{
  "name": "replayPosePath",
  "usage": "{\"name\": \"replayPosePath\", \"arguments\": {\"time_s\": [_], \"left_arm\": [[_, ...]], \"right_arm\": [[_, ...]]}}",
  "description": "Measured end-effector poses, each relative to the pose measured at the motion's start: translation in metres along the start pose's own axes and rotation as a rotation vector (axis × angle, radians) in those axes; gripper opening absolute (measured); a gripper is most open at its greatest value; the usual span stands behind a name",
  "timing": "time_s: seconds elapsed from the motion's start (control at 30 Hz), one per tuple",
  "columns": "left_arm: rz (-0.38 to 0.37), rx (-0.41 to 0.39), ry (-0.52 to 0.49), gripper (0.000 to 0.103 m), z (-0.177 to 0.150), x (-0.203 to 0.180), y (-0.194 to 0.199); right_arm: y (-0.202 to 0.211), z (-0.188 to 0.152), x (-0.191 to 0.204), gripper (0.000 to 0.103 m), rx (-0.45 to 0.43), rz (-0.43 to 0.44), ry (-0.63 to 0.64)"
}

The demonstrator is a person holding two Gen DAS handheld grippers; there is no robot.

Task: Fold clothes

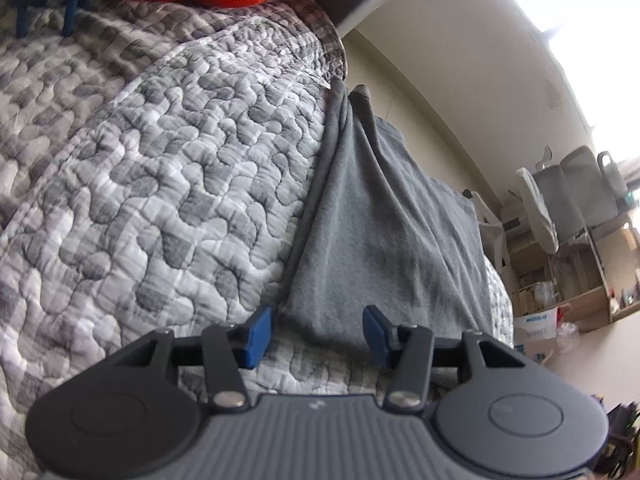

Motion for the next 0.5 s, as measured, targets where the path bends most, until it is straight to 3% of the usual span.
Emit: {"name": "replayPosePath", "arguments": {"time_s": [0.2,0.37,0.43,0.47,0.5], "left_arm": [[-0.039,-0.005,0.039,0.052,0.0,0.002,0.0],[-0.026,-0.022,0.022,0.051,0.001,-0.004,-0.005],[-0.011,-0.031,0.008,0.05,0.002,-0.008,-0.007],[-0.001,-0.032,0.005,0.043,0.002,-0.009,-0.008],[0.01,-0.031,0.006,0.029,0.002,-0.009,-0.009]], "right_arm": [[-0.003,-0.001,-0.001,0.046,0.012,0.092,-0.058],[-0.011,-0.001,0.01,0.044,0.006,0.09,-0.028],[-0.015,-0.002,0.014,0.032,0.005,0.068,-0.011],[-0.018,-0.002,0.015,0.017,0.006,0.056,-0.005],[-0.021,-0.003,0.016,0.011,0.007,0.043,0.001]]}}
Point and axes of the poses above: each gripper's, at about its wrist camera, not at the fingertips, and y roughly against the way its jaws point, x to its left, z to its top, the point moved 8 cm from there along -y, roughly the way its jaws point, and after that the axes turned 13 degrees about x, right-handed, at the moved point
